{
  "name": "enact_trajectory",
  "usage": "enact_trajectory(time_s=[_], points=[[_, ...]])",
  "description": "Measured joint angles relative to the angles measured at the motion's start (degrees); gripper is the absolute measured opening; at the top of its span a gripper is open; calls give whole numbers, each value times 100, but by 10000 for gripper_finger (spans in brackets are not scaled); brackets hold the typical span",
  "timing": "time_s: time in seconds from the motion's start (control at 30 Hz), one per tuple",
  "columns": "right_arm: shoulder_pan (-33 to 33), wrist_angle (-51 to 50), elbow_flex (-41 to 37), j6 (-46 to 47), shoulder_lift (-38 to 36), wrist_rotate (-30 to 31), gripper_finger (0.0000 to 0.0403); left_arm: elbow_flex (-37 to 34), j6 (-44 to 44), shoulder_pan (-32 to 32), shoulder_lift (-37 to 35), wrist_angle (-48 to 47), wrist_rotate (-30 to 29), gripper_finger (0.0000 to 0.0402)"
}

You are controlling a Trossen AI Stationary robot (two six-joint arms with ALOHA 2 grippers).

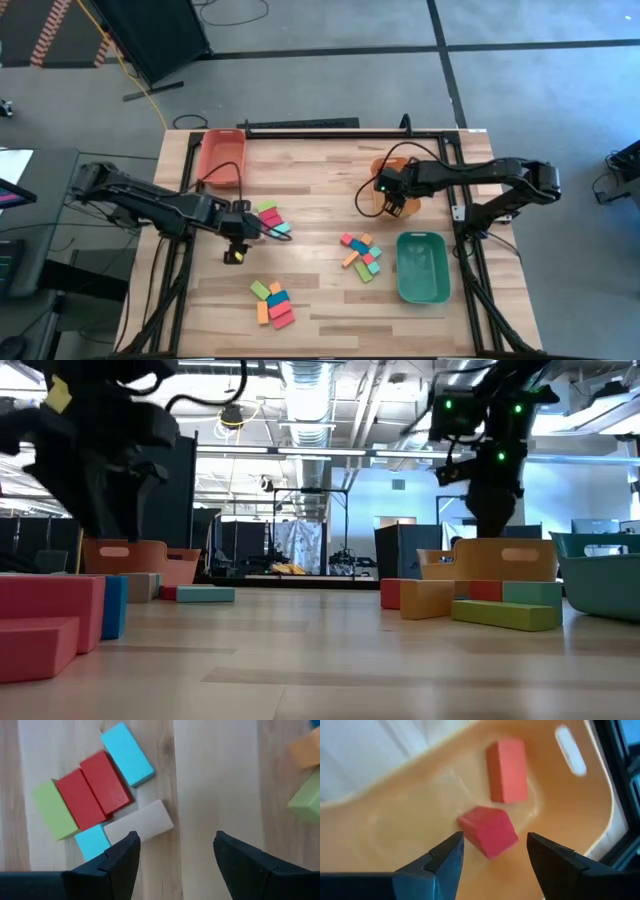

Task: Sort blocks by size
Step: Put the large rectangular brown block into the yellow bin

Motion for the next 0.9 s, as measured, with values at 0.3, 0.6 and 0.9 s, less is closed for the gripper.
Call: enact_trajectory(time_s=[0.3,0.6,0.9], points=[[431,28,356,-16,-489,0,250,0,246,0,686,40,-196,242],[770,349,365,-15,-718,-1,250,0,448,7,1099,60,-663,237],[957,733,365,-44,-701,-3,250,25,459,7,1572,455,-967,197]])
